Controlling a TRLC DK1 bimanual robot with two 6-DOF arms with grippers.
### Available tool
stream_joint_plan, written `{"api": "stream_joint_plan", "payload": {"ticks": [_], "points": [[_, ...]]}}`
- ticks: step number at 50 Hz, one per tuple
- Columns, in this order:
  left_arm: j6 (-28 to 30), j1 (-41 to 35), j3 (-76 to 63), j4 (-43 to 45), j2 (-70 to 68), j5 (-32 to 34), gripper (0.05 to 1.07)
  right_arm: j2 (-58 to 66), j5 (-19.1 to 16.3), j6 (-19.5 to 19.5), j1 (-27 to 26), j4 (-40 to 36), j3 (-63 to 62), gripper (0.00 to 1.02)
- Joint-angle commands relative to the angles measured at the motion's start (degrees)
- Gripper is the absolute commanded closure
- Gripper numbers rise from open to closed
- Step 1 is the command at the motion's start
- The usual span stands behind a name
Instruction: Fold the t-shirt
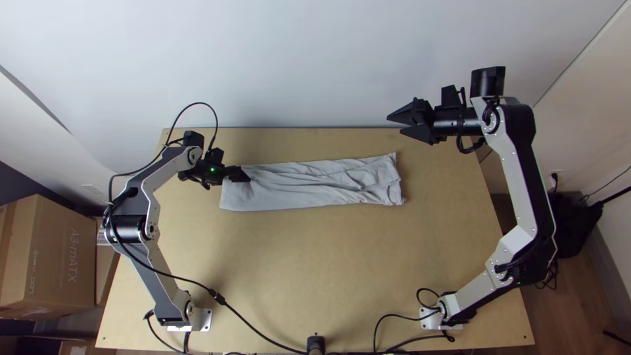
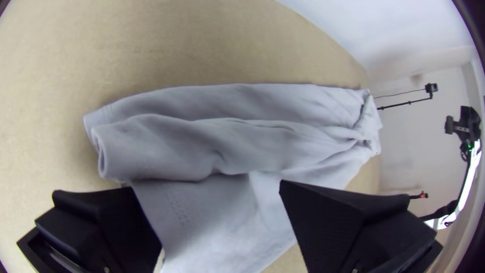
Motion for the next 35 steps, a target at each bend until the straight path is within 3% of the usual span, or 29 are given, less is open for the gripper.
{"api": "stream_joint_plan", "payload": {"ticks": [1,3,4,15,28,35], "points": [[-1.5,0.0,-4.7,2.5,-1.0,-1.4,0.70,-2.3,-0.6,0.8,0.1,-0.5,-1.5,0.03],[-2.1,0.7,-5.7,4.2,-1.6,-1.4,0.98,-2.7,-0.6,0.8,0.2,-0.5,-2.4,0.03],[-2.1,1.1,-6.0,4.4,-1.8,-1.4,1.05,-2.9,-0.6,0.7,0.2,-0.5,-2.8,0.03],[-0.4,6.9,-7.9,3.4,-3.7,-1.4,1.04,-4.6,-0.6,-0.5,0.7,0.0,-7.4,0.03],[8.7,18.2,-3.7,-5.1,-5.4,-2.1,1.04,-6.4,-0.6,-2.6,-0.8,0.6,-11.9,0.03],[16.4,24.4,-0.5,-7.8,-4.0,-10.7,1.04,-7.2,-0.5,-3.9,-1.5,0.6,-14.0,0.03]]}}
